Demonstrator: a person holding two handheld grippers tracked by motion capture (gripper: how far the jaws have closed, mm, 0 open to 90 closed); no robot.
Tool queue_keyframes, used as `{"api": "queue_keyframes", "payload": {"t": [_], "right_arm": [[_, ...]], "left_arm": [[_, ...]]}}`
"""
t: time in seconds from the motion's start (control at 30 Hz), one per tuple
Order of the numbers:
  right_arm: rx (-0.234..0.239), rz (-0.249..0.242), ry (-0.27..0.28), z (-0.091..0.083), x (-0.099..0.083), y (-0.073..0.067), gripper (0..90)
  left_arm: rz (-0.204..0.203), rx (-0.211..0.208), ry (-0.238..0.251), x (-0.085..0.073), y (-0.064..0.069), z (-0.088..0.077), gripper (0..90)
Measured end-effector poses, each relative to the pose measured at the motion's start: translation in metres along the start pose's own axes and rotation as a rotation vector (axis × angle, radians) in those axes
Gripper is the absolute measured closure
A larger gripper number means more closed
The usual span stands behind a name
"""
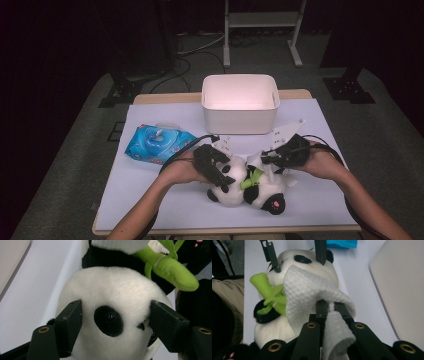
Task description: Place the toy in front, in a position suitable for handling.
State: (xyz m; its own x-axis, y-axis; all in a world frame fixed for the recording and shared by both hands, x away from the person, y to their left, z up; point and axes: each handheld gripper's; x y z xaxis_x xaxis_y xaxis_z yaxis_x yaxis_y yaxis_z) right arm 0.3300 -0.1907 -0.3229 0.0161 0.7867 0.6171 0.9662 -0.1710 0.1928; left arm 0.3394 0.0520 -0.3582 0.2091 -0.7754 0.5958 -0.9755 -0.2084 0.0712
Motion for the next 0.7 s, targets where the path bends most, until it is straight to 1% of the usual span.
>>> {"api": "queue_keyframes", "payload": {"t": [0.07, 0.17, 0.3, 0.33, 0.53, 0.7], "right_arm": [[0.009, 0.000, 0.001, 0.005, 0.004, 0.002, 83.0], [0.011, 0.006, 0.002, 0.004, 0.002, 0.003, 83.1], [-0.010, 0.023, 0.009, -0.007, -0.007, 0.002, 83.0], [-0.016, 0.032, 0.014, -0.011, -0.010, 0.002, 83.1], [-0.047, 0.054, 0.046, -0.031, -0.026, 0.000, 83.1], [-0.066, 0.086, 0.057, -0.043, -0.039, -0.001, 83.2]], "left_arm": [[-0.002, 0.000, 0.004, -0.002, 0.000, 0.000, 28.4], [-0.007, -0.005, 0.019, -0.004, -0.001, 0.000, 28.4], [-0.022, -0.013, 0.017, -0.004, -0.003, 0.000, 28.3], [-0.021, -0.012, 0.016, -0.004, -0.004, 0.000, 28.3], [-0.023, -0.008, 0.002, -0.001, -0.004, 0.001, 28.3], [-0.023, -0.007, -0.005, 0.001, -0.004, 0.001, 28.3]]}}
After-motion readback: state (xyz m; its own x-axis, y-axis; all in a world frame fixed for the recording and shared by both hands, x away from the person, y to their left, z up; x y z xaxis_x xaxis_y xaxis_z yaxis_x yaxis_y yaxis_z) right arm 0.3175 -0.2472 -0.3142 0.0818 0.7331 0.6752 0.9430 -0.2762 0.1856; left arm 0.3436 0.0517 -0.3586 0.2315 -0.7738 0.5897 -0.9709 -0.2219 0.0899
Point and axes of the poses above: each handheld gripper's, and its own axes: z roughly forward along the jaws, x roughly out of its top, y roughly to its right, and after that the axes turned 4 degrees about -z, right-handed
